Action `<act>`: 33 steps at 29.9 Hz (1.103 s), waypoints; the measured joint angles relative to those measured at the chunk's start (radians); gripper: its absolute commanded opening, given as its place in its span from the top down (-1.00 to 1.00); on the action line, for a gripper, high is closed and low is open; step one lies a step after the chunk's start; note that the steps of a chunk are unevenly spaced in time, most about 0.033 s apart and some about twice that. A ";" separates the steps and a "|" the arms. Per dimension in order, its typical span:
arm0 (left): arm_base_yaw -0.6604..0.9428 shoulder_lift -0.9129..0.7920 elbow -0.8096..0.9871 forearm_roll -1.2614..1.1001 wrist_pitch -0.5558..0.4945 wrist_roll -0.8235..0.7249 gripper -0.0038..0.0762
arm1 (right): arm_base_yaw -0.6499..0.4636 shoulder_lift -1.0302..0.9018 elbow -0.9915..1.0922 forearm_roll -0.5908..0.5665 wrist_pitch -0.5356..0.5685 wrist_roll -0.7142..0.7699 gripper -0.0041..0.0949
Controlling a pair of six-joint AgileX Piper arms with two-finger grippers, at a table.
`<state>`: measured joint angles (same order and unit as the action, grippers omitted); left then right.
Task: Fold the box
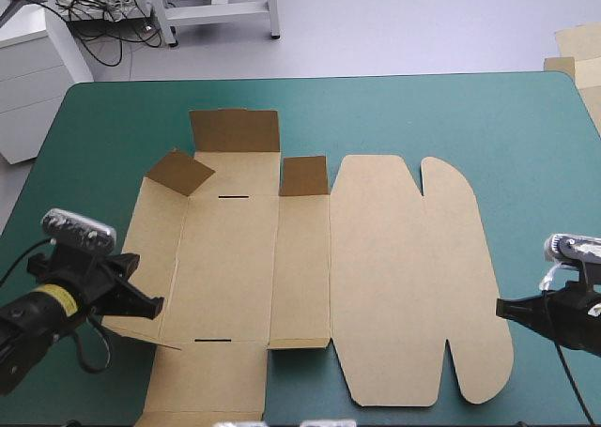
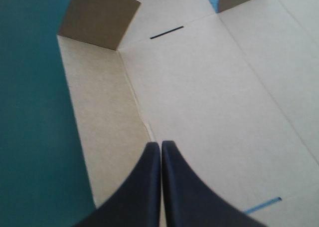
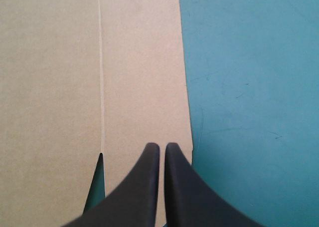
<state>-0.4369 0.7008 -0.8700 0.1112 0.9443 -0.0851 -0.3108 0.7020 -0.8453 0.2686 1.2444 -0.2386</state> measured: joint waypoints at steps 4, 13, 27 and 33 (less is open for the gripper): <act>0.003 0.162 -0.085 0.089 -0.006 -0.014 0.92 | 0.000 -0.002 0.011 0.012 0.000 -0.024 0.87; 0.330 0.464 -0.380 -0.051 -0.011 0.139 0.90 | 0.000 -0.006 0.011 0.013 0.000 -0.034 0.87; 0.998 0.683 -0.450 -0.645 0.207 0.458 0.90 | 0.029 -0.008 0.011 0.013 0.000 -0.037 0.87; 1.011 0.714 -0.445 -0.582 0.279 0.467 0.90 | 0.030 -0.008 0.011 0.013 0.000 -0.045 0.87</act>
<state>0.5742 1.4148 -1.3148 -0.4709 1.2233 0.3823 -0.2807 0.6943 -0.8339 0.2819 1.2444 -0.2832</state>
